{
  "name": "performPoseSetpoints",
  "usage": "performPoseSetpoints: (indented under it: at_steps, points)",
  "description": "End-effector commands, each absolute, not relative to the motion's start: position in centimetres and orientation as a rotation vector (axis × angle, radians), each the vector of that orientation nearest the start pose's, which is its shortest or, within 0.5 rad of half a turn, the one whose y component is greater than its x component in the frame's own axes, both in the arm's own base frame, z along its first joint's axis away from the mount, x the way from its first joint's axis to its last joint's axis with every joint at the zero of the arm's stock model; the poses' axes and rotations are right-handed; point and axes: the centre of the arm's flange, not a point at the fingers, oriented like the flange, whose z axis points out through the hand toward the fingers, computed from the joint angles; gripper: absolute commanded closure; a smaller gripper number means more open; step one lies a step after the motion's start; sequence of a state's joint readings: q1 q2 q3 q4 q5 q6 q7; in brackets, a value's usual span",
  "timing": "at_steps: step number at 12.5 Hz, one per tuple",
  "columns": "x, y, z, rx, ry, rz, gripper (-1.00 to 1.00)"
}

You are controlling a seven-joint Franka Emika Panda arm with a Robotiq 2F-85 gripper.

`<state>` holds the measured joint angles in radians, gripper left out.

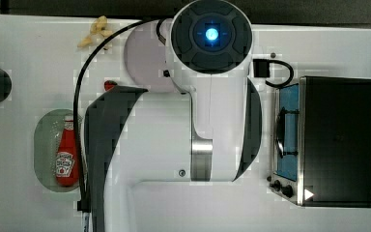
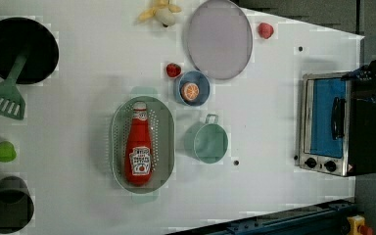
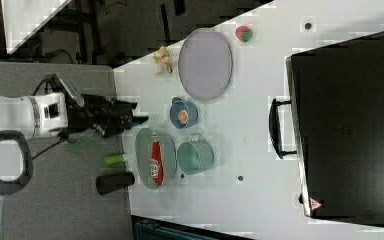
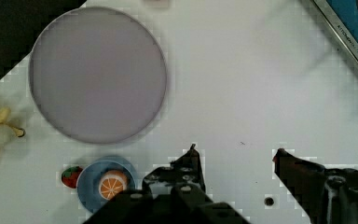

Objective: Pick ketchup from strainer and place it on the table

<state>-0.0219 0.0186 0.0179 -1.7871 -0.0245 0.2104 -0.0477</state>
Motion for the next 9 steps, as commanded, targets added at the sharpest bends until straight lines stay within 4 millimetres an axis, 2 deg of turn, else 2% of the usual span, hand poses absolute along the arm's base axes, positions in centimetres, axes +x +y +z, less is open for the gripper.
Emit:
performPoseSetpoints:
  at_steps: [1,3,6,9]
  points:
    - [46.3,-1.9,61.8,-2.845,1.358,0.027,-0.59]
    - [46.8,0.3,61.5,-2.857,1.299,0.027,-0.99]
    - [47.6,5.5,60.3,-2.931,1.161,0.013,-1.00]
    - [48.1,12.7,58.1,-3.022,0.965,0.018,-1.00]
